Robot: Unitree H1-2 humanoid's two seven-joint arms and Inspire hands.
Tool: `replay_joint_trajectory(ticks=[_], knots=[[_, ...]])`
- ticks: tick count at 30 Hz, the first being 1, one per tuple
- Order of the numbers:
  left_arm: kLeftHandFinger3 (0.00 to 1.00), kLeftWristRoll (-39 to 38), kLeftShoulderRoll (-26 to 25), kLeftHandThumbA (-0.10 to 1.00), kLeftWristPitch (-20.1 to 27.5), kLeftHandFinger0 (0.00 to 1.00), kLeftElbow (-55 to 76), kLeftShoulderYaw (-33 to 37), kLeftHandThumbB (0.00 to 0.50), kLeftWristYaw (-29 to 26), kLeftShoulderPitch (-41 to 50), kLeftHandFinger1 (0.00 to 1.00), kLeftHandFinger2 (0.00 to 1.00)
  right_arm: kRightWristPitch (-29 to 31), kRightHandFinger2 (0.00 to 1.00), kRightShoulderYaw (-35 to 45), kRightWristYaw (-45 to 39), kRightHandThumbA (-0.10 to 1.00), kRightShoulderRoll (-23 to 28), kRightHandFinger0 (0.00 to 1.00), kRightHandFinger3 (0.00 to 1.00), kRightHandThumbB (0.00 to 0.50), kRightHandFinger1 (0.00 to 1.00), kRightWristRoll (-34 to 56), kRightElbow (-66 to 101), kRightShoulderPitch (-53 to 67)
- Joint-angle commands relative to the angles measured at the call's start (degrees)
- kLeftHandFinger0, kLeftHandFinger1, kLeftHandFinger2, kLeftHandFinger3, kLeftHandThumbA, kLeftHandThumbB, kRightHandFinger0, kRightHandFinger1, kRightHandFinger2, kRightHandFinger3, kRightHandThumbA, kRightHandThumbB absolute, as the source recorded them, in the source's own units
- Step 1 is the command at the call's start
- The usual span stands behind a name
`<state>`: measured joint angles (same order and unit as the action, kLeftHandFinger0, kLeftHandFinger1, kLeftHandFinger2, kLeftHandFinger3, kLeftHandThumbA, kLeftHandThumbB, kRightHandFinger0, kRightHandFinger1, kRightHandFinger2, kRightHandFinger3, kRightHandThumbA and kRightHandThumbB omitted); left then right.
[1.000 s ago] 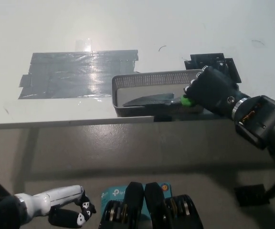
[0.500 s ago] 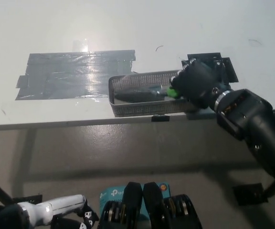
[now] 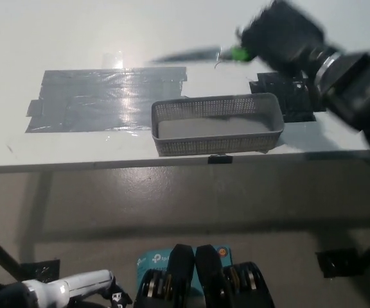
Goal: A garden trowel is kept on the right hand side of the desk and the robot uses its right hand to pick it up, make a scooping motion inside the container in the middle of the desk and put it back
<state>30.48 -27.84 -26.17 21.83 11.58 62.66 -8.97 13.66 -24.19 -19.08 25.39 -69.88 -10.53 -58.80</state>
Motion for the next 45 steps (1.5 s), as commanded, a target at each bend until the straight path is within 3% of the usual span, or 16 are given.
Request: replay_joint_trajectory(ticks=[1,2,5,7,9,13,16,17,19,20,25,27,29,32,38,45], knots=[[0.85,-0.42,-0.50,1.00,-0.76,0.92,0.46,-0.58,0.500,-1.16,-0.10,0.76,0.78,4.62,0.28,2.89,2.02,-0.10,3.98,0.00,0.39,0.227,0.00,6.40,4.26,-6.28],[0.85,-0.33,-0.54,1.00,-0.76,0.91,0.36,-0.50,0.500,-1.46,0.10,0.74,0.77,7.31,0.60,2.76,3.88,-0.10,5.60,0.00,0.41,0.278,0.00,6.51,4.17,-7.51],[0.83,-0.67,-0.39,1.00,-0.76,0.90,0.08,-0.45,0.500,-2.13,0.68,0.74,0.76,8.58,0.57,2.93,2.61,-0.10,7.73,0.00,0.32,0.281,0.00,7.23,5.12,-9.61],[0.82,-0.56,-0.99,1.00,-0.76,0.87,0.86,-0.12,0.500,-2.85,1.89,0.73,0.75,9.62,0.14,4.04,2.87,-0.10,9.28,0.00,0.13,0.228,0.00,9.14,4.46,-11.22],[0.85,-0.63,-1.37,1.00,-0.76,0.86,0.83,0.37,0.500,-3.38,2.35,0.74,0.75,9.66,0.36,4.95,6.44,-0.10,11.59,0.00,0.08,0.105,0.00,6.99,1.94,-11.04],[0.87,-0.69,-1.82,1.00,-0.76,0.86,0.79,0.87,0.500,-4.16,2.74,0.74,0.75,8.11,0.21,5.14,7.19,-0.10,13.38,0.00,0.03,0.145,0.00,5.53,-1.97,-8.35],[0.83,-0.87,-1.99,1.00,-0.76,0.87,1.26,0.66,0.500,-4.34,3.48,0.74,0.76,7.06,0.11,4.28,10.13,-0.10,14.39,0.00,0.21,0.117,0.00,3.34,-4.91,-5.31],[0.83,-0.50,-1.94,1.00,-0.76,0.88,1.42,0.49,0.500,-4.43,3.81,0.74,0.75,4.39,0.25,3.47,12.75,-0.10,14.76,0.00,0.38,0.084,0.00,0.41,-7.83,-2.62],[0.83,-0.18,-1.45,1.00,-0.76,0.90,1.75,-0.48,0.500,-4.35,4.89,0.75,0.75,2.20,0.05,1.83,17.01,-0.10,14.55,0.00,0.14,0.093,0.00,-2.32,-12.65,-0.76],[0.85,-0.10,-1.39,1.00,-0.76,0.90,1.81,-0.58,0.500,-4.31,4.98,0.75,0.75,-0.43,0.01,2.14,14.52,-0.10,13.81,0.00,0.20,0.015,0.05,-2.21,-13.82,0.00],[0.84,-1.43,-1.66,1.00,-0.76,0.89,1.82,-0.85,0.500,-5.18,5.40,0.74,0.76,-11.56,0.32,2.22,6.65,0.23,9.98,0.11,0.66,0.000,0.25,-3.93,-20.18,1.52],[0.83,-1.33,-1.70,1.00,-0.76,0.89,2.04,-1.13,0.500,-5.41,5.72,0.75,0.77,-13.24,0.15,1.86,8.00,0.27,8.70,0.00,0.56,0.000,0.01,-3.98,-23.15,1.47],[0.84,-0.79,-1.22,1.00,-0.76,0.87,2.32,-1.78,0.500,-5.18,6.09,0.74,0.76,-16.11,0.02,1.41,9.85,-0.05,5.50,0.00,0.34,0.000,0.00,-2.70,-29.49,2.01],[0.84,-0.41,-0.85,1.00,-0.76,0.86,2.91,-2.51,0.500,-5.50,7.11,0.75,0.76,-18.64,0.03,0.25,12.95,-0.10,2.31,0.00,0.29,0.000,0.00,-2.44,-35.06,2.48],[0.88,-1.27,-1.08,1.00,-0.76,0.85,4.32,-3.44,0.500,-6.66,9.12,0.74,0.77,-25.94,0.47,-1.17,16.54,-0.10,-3.11,0.00,0.22,0.018,0.07,-2.17,-44.91,-0.63],[0.84,-0.80,-0.34,1.00,-0.76,0.85,4.36,-4.92,0.500,-5.65,9.98,0.74,0.77,-28.84,0.52,-2.77,18.49,-0.10,-5.20,0.00,0.23,0.000,0.10,-0.27,-49.27,-2.64]])
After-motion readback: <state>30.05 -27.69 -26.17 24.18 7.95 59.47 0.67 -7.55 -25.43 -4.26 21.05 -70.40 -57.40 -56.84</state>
